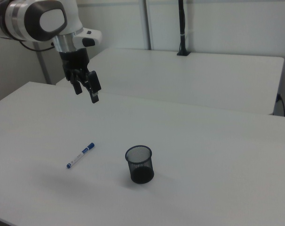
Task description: Remove the marker
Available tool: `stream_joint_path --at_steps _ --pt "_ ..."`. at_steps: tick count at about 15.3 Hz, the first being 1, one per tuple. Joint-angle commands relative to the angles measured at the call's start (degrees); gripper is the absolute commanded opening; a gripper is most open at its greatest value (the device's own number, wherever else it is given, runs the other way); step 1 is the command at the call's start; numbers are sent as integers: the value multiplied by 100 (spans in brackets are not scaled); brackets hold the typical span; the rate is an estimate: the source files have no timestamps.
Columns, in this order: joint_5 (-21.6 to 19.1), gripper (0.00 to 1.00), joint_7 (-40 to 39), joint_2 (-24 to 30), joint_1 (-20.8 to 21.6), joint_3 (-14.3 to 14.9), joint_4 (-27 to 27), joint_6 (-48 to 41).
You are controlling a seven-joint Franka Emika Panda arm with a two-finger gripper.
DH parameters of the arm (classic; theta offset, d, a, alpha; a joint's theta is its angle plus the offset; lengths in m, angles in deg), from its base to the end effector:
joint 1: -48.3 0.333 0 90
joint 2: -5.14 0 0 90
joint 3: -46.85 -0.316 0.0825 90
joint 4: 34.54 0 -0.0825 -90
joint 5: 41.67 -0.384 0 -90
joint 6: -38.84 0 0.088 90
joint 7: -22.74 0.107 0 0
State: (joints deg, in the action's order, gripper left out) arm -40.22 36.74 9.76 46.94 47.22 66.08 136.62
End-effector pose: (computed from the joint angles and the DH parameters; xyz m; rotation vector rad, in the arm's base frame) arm 0.5383 -0.0188 0.5923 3.0913 -0.4222 0.0523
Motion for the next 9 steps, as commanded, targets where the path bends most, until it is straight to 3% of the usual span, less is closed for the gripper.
stream_joint_path --at_steps 1,5,9 --pt "22 100 -501 100 22 252 -253 -163" --pt "110 100 -1284 56 -154 306 -421 -93" --pt "110 100 -1295 30 -180 297 -482 -84"
